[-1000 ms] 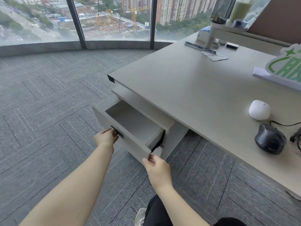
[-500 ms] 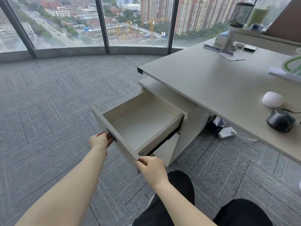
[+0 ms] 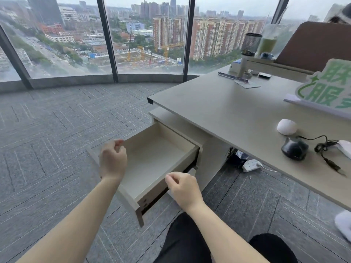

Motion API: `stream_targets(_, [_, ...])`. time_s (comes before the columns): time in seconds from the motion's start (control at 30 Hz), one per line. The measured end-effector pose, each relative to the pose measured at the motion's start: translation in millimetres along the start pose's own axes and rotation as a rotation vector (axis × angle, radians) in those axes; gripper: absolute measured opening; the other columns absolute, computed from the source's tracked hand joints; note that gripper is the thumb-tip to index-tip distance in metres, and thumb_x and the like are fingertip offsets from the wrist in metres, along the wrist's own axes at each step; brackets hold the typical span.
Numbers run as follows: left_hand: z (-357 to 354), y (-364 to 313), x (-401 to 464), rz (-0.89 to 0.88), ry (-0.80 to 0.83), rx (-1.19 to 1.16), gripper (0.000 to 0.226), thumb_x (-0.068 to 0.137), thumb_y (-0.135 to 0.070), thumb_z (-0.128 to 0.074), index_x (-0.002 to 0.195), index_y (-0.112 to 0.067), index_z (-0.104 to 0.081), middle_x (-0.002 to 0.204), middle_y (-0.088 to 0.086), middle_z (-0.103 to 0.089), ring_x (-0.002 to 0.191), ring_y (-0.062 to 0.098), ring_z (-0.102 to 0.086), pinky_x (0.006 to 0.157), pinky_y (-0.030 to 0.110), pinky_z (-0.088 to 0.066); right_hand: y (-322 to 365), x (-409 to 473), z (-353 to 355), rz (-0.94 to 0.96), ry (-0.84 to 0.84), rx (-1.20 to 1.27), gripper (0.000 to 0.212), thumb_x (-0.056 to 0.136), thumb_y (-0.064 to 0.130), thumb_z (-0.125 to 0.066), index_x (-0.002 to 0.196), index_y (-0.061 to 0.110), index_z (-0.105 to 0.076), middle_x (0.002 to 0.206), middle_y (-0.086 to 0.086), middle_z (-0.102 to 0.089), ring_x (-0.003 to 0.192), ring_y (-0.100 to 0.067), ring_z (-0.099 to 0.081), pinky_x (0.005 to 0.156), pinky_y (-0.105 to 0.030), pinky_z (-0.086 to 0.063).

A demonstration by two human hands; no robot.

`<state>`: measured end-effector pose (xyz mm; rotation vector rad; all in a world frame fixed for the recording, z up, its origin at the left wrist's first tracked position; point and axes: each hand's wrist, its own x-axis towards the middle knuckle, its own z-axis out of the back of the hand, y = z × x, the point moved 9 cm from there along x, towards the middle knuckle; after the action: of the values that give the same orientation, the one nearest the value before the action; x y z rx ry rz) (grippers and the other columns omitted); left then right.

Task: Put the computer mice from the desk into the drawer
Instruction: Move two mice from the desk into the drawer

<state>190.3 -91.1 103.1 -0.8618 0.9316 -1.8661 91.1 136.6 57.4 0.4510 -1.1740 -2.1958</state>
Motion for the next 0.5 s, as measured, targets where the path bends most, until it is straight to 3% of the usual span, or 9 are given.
stream_targets(0.13, [-92,-111,-27,-0.207,0.288,-0.095,0.021,0.089,-0.012,-0.054,0.102,-0.016,-0.069,0.1,0.003,-0.068,0.085,0.013,-0.061,0.079,0.026,-0.046,-11,15,133,0.002,-0.379,-0.013,0.02,0.095,0.019,-0.055,0.103,0.017,-0.073,0.085,0.004,-0.076,0.078,-0.006,-0.067,0.07,-0.022,-0.053])
stream_targets(0.33, [-255,-244,-105,-0.417,0.708,-0.103,0.028,0.089,-0.017,-0.053,0.114,-0.018,-0.067,0.113,0.003,-0.068,0.097,0.015,-0.064,0.083,0.025,-0.046,-66,-4,318,-0.114,-0.865,-0.346,0.027,0.086,0.012,-0.061,0.112,0.013,-0.067,0.109,-0.011,-0.067,0.102,-0.034,-0.059,0.084,-0.037,-0.047])
stream_targets(0.4, [-299,-275,-123,-0.469,0.786,-0.072,0.034,0.09,-0.019,-0.052,0.121,-0.019,-0.064,0.12,0.004,-0.066,0.103,0.018,-0.064,0.087,0.025,-0.046,-92,-6,349,-0.228,-0.846,-0.463,0.036,0.083,0.022,-0.065,0.118,0.016,-0.064,0.116,-0.013,-0.062,0.106,-0.038,-0.054,0.092,-0.042,-0.042])
stream_targets(0.5, [-360,-303,-142,-0.49,0.889,-0.007,0.043,0.09,-0.024,-0.052,0.132,-0.023,-0.056,0.135,0.005,-0.057,0.112,0.022,-0.061,0.096,0.033,-0.047,-125,4,363,-0.397,-0.622,-0.594,0.056,0.082,0.052,-0.059,0.133,0.029,-0.055,0.134,-0.009,-0.052,0.118,-0.036,-0.046,0.102,-0.043,-0.037])
